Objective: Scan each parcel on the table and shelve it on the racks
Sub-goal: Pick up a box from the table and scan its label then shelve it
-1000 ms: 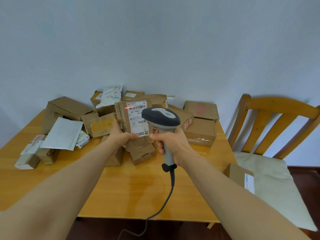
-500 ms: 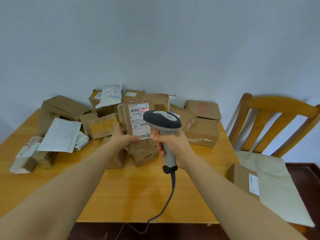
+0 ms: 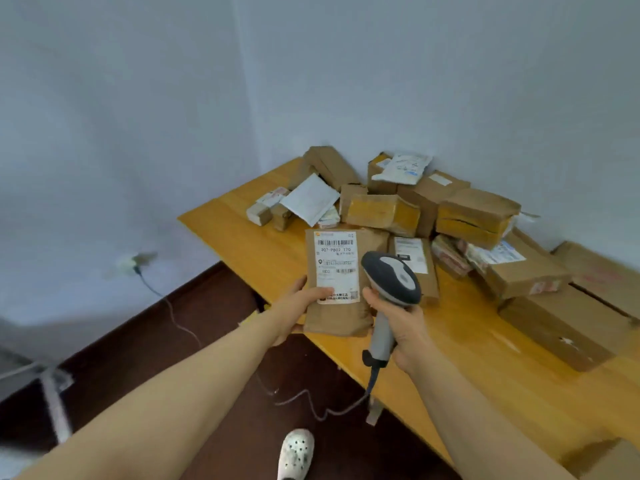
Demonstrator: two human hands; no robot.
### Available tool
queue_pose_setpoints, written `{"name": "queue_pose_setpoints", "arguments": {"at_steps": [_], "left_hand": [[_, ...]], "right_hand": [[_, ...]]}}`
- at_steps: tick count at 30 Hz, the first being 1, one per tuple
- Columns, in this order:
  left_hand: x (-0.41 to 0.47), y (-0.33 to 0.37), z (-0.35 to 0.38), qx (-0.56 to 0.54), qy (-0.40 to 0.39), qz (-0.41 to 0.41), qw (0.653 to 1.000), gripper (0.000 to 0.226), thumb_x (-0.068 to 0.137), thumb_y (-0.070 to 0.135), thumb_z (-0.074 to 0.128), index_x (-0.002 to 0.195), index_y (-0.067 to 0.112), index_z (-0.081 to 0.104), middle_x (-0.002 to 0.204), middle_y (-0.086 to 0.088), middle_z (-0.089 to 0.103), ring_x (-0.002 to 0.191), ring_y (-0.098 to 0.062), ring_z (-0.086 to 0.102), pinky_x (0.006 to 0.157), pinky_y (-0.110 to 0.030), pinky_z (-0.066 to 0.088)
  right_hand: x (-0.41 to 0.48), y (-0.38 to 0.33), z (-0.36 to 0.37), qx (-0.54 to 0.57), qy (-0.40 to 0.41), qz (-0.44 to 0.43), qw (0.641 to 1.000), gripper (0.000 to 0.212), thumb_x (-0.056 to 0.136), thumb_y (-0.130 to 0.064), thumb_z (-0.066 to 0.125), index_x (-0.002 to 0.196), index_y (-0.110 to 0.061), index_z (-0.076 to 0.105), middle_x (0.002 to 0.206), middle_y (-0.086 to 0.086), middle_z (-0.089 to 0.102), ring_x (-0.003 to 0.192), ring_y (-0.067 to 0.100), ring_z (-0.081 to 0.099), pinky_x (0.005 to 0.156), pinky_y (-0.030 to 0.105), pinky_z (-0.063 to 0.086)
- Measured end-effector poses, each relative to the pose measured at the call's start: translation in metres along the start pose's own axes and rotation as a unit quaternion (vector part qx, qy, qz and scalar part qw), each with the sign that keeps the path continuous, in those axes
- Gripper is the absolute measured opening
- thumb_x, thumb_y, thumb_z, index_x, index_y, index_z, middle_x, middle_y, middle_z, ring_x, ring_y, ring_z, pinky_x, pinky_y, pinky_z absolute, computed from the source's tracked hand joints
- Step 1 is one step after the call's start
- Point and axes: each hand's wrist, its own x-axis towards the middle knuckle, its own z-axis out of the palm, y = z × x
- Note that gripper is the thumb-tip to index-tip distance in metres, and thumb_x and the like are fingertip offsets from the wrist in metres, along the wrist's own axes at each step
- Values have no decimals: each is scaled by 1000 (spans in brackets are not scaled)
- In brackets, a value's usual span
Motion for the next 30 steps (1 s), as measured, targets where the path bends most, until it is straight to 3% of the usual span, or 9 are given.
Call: {"name": "queue_pose_setpoints", "arguments": {"at_steps": [3,7,12,17,22,26,30], "left_hand": [[-52,-29,-44,-64,72,-3,995,46,86,29,68,129,31,51,112,5,69,93,-15,68,68,-32,58],[-125,-63,-104,-112,161,12,981,27,91,19,63,112,31,52,104,6,68,82,-12,68,61,-27,57],[-212,-109,-171,-147,275,19,950,43,89,20,65,128,27,49,112,5,66,93,-15,65,66,-28,54],[-311,-161,-238,-189,363,40,911,48,86,22,69,129,28,49,112,4,66,94,-16,65,71,-29,55],[-417,-225,-312,-238,444,61,862,51,86,17,69,131,25,49,108,4,67,86,-12,67,58,-22,52],[-501,-273,-372,-271,505,72,817,49,86,17,68,130,27,47,99,7,63,80,-10,62,52,-19,51],[-568,-309,-424,-275,546,89,786,44,87,18,67,126,29,52,105,6,67,90,-15,64,81,-32,53]], "right_hand": [[-25,31,44,-35,-89,22,995,43,75,-5,80,114,-6,64,108,14,69,97,31,66,84,51,55],[-63,65,103,-111,-205,24,972,34,73,6,78,99,-12,66,98,10,69,88,27,65,86,52,54],[-125,110,181,-176,-299,35,937,40,68,5,82,103,-4,65,99,16,69,93,34,66,87,51,55],[-212,158,255,-210,-399,40,892,30,69,9,79,93,-3,68,84,12,71,76,26,69,63,33,56],[-322,219,334,-244,-478,47,843,30,67,10,80,92,0,67,95,20,71,84,32,69,79,44,57],[-416,272,395,-267,-532,39,803,31,65,6,82,92,-2,68,96,16,72,91,32,69,88,50,55],[-491,311,445,-269,-572,30,774,25,68,5,80,83,-10,66,82,6,70,80,23,67,78,37,57]]}}
